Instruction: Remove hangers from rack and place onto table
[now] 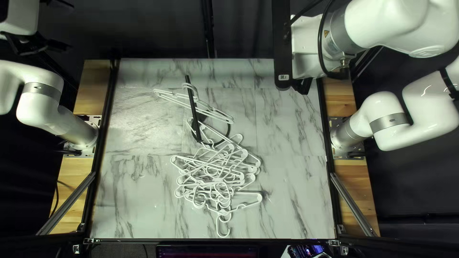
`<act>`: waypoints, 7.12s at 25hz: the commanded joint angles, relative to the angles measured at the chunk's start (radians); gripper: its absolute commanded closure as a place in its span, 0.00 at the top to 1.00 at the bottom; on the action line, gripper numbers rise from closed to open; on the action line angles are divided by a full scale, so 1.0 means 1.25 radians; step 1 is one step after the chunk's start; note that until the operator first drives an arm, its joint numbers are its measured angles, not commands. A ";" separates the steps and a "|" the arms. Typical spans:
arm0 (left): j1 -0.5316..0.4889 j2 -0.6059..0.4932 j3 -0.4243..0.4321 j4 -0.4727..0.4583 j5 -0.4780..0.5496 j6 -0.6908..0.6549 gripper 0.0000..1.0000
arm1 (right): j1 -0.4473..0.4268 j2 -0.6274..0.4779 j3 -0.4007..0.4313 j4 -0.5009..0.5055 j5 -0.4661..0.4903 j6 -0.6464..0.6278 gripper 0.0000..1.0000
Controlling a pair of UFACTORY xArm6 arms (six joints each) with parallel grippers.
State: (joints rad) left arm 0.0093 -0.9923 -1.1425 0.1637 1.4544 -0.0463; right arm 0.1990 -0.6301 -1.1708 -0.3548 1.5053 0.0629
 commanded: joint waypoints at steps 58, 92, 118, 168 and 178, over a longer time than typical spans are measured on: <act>-0.069 0.094 0.079 0.064 -0.175 -0.048 1.00 | 0.169 0.338 0.133 -0.127 -0.317 0.599 1.00; -0.069 0.094 0.079 0.064 -0.175 -0.048 1.00 | 0.084 0.323 0.330 -0.271 -0.588 0.751 1.00; -0.069 0.094 0.079 0.064 -0.175 -0.048 1.00 | 0.067 0.363 0.319 -0.290 -0.650 0.767 1.00; -0.069 0.094 0.079 0.064 -0.175 -0.048 1.00 | 0.146 0.468 0.194 -0.269 -0.588 0.802 1.00; -0.069 0.094 0.079 0.064 -0.175 -0.048 1.00 | 0.104 0.404 0.260 -0.275 -0.611 0.792 1.00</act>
State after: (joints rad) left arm -0.0765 -0.8749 -1.0437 0.2442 1.2350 -0.1060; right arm 0.3367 -0.1117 -0.8559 -0.6941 0.7438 1.0544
